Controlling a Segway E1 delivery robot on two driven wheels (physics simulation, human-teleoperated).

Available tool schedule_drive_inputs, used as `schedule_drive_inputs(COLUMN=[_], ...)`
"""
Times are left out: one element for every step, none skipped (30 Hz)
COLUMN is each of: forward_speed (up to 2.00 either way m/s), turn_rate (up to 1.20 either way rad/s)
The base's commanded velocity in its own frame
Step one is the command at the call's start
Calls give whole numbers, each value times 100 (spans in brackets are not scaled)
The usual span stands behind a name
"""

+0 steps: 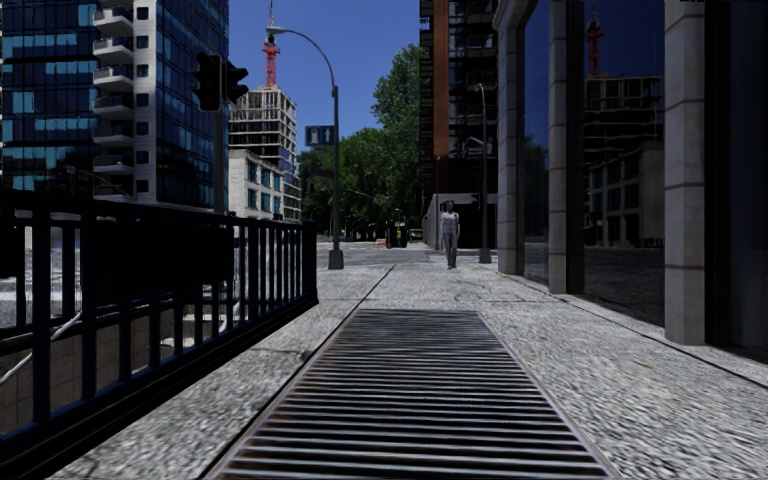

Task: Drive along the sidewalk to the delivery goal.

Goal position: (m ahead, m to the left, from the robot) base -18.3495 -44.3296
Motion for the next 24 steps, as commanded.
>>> schedule_drive_inputs(forward_speed=[200, 200, 200, 200, 200, 200, 200, 200, 200, 200, 200, 200, 200, 200, 200, 200, 200, 200, 200, 200, 200, 200, 200, 200], turn_rate=[0, 0, 0, 0, 0, 0, 0, 0, 0, 0, 0, 0, 0, 0, 0, 0, 0, 0, 0, 0, 0, 0, 0, 0])
